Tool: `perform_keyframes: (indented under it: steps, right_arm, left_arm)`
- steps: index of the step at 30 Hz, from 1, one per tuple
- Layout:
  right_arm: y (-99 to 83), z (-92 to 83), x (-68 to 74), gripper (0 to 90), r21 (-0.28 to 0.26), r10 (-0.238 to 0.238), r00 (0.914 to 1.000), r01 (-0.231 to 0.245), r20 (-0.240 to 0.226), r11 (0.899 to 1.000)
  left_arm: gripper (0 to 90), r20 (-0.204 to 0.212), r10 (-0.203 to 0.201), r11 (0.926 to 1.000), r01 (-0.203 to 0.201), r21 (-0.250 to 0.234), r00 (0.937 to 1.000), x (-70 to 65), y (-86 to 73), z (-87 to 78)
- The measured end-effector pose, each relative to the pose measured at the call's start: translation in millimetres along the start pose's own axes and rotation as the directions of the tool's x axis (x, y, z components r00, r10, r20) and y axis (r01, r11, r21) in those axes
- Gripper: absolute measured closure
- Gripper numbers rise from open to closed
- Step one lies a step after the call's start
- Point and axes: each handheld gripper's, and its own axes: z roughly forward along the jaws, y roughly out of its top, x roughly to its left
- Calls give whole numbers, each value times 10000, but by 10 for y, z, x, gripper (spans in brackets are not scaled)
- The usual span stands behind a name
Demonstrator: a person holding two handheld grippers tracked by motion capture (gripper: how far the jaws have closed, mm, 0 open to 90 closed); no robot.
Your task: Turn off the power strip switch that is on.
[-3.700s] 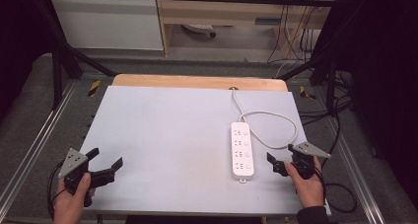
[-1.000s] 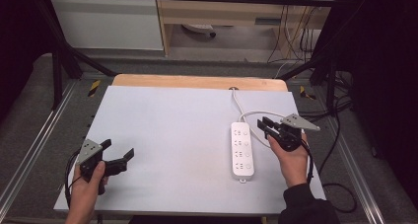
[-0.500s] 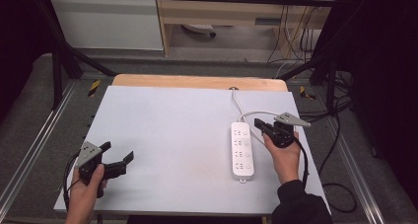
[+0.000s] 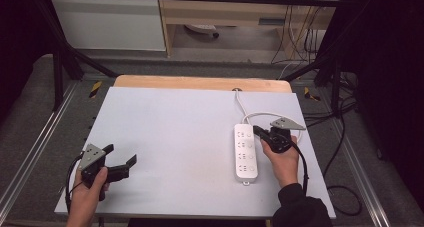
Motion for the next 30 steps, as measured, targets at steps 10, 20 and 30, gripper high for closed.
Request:
perform_keyframes:
  steps: [10, 20, 30]
  right_arm:
    - [-44, 36, 65, 900, 246, -4, 10000, 4, 28, 9997]
    - [-98, 55, 85, 900, 419, -10, 9999, 6, 108, 9991]
    - [-142, 54, 92, 900, 562, -25, 9998, 13, 211, 9984]
  left_arm:
    - [65, -89, -48, 9999, 49, 92, 9999, 41, -9, -2]
    - [65, -73, 7, 9999, -6, 132, 10000, 42, -12, -13]
    - [66, -115, 3, 9999, -1, 155, 9999, 47, -15, -16]
